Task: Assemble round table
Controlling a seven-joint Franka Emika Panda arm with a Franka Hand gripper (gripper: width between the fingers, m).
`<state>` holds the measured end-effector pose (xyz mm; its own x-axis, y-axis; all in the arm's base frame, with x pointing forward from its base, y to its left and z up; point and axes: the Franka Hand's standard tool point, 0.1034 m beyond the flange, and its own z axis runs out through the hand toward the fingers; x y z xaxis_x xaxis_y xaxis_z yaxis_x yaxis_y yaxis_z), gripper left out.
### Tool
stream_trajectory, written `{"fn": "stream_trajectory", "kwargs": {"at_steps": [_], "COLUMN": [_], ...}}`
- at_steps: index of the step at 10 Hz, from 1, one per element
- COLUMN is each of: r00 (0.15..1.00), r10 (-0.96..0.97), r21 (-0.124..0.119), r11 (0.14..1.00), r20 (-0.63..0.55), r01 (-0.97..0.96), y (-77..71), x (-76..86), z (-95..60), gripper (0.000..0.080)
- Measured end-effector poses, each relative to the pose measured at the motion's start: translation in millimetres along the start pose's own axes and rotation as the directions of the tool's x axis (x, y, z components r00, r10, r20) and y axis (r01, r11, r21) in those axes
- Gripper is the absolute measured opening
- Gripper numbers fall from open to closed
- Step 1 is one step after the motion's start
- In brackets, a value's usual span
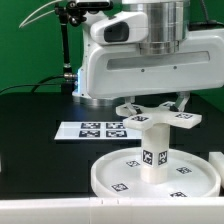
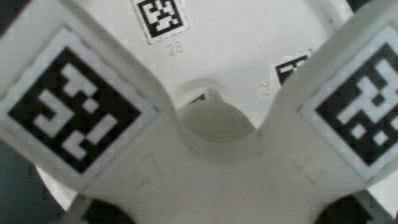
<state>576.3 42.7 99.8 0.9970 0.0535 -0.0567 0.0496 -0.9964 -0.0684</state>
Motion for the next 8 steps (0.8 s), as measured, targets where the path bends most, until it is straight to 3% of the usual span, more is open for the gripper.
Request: {"fn": "stream_trajectory", "kwargs": {"at_steps": [8], "r00": [0.999], "r10": [0.041], "r21": [0.004], "r11": [0.999], "r20": [0.001], "r01": [-0.041], "y": [0.0], "x": [-0.1], "z": [0.0], "gripper": [0.0453]}}
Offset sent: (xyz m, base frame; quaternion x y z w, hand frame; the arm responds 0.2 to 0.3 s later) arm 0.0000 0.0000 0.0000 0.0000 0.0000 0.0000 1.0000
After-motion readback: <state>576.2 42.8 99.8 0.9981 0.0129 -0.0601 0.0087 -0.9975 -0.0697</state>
